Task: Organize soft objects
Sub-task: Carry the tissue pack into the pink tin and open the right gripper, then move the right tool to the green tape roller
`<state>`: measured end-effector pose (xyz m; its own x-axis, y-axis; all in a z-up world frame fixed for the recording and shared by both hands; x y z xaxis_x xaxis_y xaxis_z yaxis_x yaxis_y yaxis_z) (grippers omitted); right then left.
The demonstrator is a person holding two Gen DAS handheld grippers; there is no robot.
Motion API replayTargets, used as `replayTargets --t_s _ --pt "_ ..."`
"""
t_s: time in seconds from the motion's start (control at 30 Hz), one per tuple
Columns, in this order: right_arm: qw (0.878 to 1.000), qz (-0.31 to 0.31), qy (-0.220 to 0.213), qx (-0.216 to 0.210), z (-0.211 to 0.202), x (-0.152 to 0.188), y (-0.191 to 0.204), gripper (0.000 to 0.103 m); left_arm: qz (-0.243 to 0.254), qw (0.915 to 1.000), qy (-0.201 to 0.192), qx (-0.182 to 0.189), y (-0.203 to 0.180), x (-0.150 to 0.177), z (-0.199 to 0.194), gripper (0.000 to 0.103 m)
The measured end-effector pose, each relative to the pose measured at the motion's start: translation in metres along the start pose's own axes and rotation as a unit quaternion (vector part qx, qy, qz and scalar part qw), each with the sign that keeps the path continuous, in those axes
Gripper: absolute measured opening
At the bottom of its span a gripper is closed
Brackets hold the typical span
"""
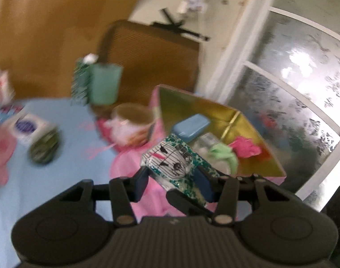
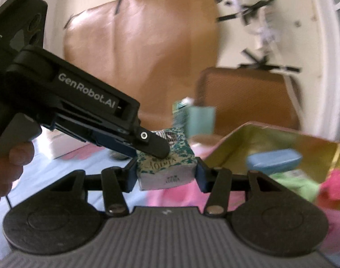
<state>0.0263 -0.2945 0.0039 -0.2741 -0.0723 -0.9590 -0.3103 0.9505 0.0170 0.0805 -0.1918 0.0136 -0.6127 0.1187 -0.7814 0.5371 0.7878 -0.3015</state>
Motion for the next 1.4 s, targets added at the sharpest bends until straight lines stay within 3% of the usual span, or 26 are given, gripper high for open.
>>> replayTargets --t_s 0.33,0.47,0.53,0.57,0.63,0.7,1.1,1.4 --pt "0.995 0.036 -0.01 0.096 -0.007 0.008 -0.077 0.055 0.049 0.9972 0.023 0.052 -0.06 -0.022 0.071 0.046" --pt "0.99 0.049 -0.005 0.133 -0.007 0.015 -0.104 0.055 0.071 0.9954 0.033 0.056 -0.079 -0.022 0.093 0.046" --pt "0.987 0.055 0.007 0.153 -0.004 0.019 -0.117 0.059 0.081 0.9953 0.031 0.043 -0.085 -0.022 0.102 0.051" --pt "0.984 0.054 0.017 0.167 -0.002 0.022 -0.123 0.06 0.085 0.9954 0.029 0.034 -0.087 -0.022 0.106 0.059" --pt "0.979 0.061 0.022 0.195 -0.002 0.026 -0.133 0.073 0.087 0.9957 0.024 0.022 -0.087 -0.021 0.111 0.069" --pt "0.975 0.076 0.015 0.207 -0.006 0.029 -0.139 0.079 0.085 0.996 0.022 0.019 -0.085 -0.018 0.112 0.076" --pt "0.978 0.083 -0.015 0.191 -0.022 0.026 -0.113 0.079 0.057 0.9963 -0.03 0.057 -0.054 -0.013 0.055 0.09" --pt "0.988 0.064 -0.037 0.136 -0.019 0.012 -0.062 0.079 0.039 0.9952 -0.087 0.02 0.021 0.01 -0.019 0.094"
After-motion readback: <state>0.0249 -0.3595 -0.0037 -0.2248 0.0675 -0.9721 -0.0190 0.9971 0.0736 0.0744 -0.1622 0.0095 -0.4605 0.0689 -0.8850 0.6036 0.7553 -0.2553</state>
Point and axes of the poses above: each gripper's, at about its wrist camera, not at the fingertips, and z roughly the way its jaws point, y to its left, x to its underside, the point moved 5 cm from there along z, roughly the way its jaws point, and after that the axes turned 1 degree about y, right-handed, at the moved point
